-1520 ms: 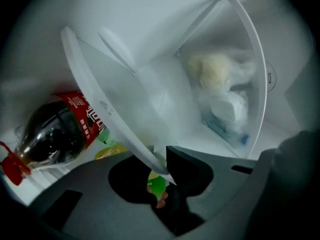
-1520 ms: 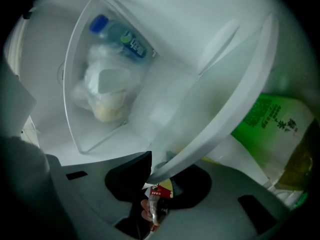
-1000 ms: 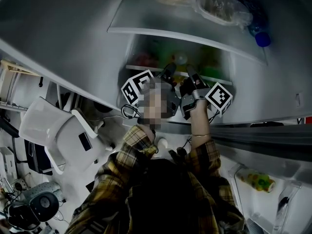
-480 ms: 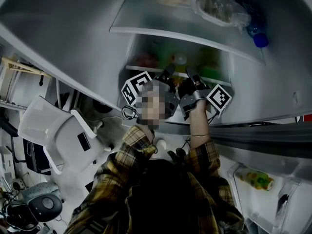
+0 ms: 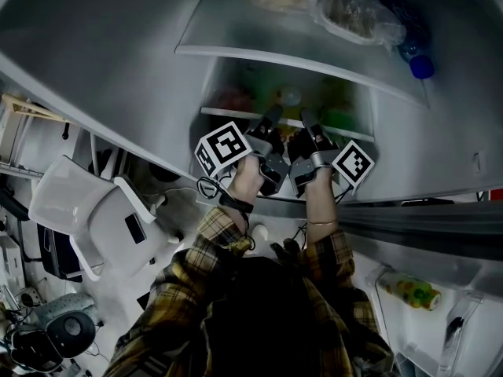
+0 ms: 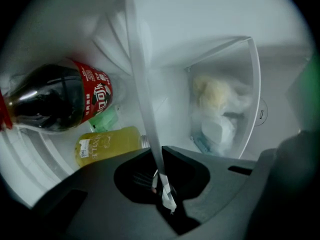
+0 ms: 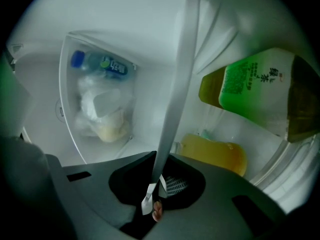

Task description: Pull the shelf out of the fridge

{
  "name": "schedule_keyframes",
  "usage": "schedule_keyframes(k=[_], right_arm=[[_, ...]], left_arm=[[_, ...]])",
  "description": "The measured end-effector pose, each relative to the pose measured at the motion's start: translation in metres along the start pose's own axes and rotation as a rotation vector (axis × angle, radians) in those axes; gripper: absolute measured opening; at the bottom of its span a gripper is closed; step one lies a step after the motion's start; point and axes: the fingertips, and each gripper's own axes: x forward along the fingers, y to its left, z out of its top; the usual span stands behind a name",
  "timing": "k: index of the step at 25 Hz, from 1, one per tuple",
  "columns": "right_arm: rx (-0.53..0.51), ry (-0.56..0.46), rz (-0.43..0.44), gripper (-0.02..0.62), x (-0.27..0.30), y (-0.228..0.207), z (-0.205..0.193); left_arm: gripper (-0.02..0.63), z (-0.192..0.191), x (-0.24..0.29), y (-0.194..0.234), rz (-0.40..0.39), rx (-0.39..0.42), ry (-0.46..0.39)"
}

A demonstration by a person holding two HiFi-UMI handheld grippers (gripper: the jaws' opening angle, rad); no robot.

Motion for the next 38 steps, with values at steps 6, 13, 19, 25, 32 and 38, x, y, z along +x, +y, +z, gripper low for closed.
schedule_keyframes(k=[6,13,19,25,32,38], right_arm=[[0.003,-0.005,0.01,0.04,-0.008,0.001,-0.008],[-0.003,-0.008,-0.002,0.04,-0.022,0.004,-0.014],[-0.012,-0.009,0.01,0.044,-0.034,0.011,-0.023],[-0.013,-0.009,-0.001,0.044,-0.05,0.013,-0.033],[-0.025,0.01,0.001,0.048,-0.07,0.02,-0.047],[-0.036,0.016,-0.004,0.049,-0.088,0.022,-0.055]], left_arm=[[0.031,-0.005,-0.01,0.001,0.0,0.008,0.005],[0.031,-0.014,-0.022,-0.003,-0.004,0.015,0.011],[0.032,-0.02,-0.035,-0.006,-0.011,0.034,0.013],[0.032,-0.03,-0.052,-0.008,-0.013,0.035,0.011],[0.032,-0.043,-0.073,-0.01,-0.013,0.051,0.016],[0.033,-0.055,-0.087,-0.011,-0.007,0.073,0.029]])
